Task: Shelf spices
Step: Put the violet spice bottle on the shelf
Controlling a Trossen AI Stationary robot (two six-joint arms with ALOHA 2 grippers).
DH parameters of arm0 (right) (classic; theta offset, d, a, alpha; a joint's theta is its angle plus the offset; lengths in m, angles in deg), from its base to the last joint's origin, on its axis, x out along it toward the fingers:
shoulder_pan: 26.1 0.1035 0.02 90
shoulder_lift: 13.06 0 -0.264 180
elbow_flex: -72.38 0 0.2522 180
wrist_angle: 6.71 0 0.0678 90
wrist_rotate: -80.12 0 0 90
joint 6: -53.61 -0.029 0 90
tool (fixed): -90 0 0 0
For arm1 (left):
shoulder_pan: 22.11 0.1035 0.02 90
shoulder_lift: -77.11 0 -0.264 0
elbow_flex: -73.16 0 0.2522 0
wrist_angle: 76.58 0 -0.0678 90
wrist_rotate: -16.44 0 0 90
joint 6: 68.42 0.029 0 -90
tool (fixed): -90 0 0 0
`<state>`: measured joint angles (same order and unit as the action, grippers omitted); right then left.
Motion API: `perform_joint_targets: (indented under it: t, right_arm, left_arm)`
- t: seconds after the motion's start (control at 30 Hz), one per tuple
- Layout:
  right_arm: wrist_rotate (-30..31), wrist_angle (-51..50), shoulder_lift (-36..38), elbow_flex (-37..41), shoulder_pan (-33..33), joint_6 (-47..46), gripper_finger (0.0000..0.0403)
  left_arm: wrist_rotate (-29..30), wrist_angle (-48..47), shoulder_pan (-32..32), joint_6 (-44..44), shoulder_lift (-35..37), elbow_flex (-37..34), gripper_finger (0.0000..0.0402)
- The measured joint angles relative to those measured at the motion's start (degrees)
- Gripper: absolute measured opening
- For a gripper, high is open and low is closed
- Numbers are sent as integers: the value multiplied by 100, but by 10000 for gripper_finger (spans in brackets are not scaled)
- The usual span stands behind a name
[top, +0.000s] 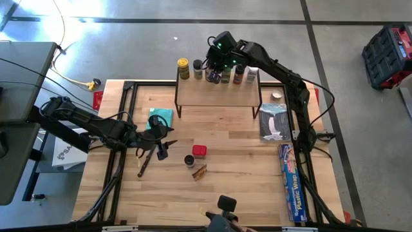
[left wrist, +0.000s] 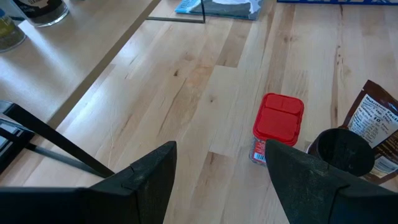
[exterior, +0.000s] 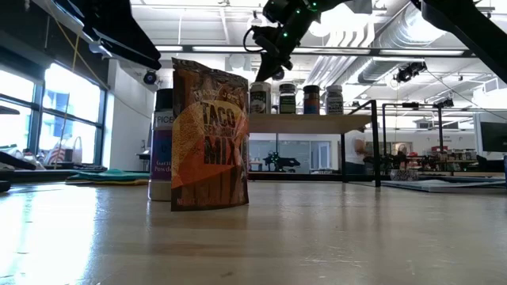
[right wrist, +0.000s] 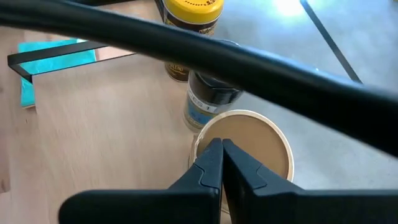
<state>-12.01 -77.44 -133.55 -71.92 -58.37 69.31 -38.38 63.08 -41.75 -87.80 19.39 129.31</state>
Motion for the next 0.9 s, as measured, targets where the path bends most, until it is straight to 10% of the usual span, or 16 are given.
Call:
perform_joint_targets:
  t: [0.5, 0.9]
  right_arm:
    - [88, 45, 736, 14, 389, 340, 0]
    - [61, -16, 2196, 2099, 2833, 544, 0]
  left_arm:
    - [48, 51, -57, -96, -2, 0, 238]
    - [1202, 10, -1244, -1091, -2, -415, 238]
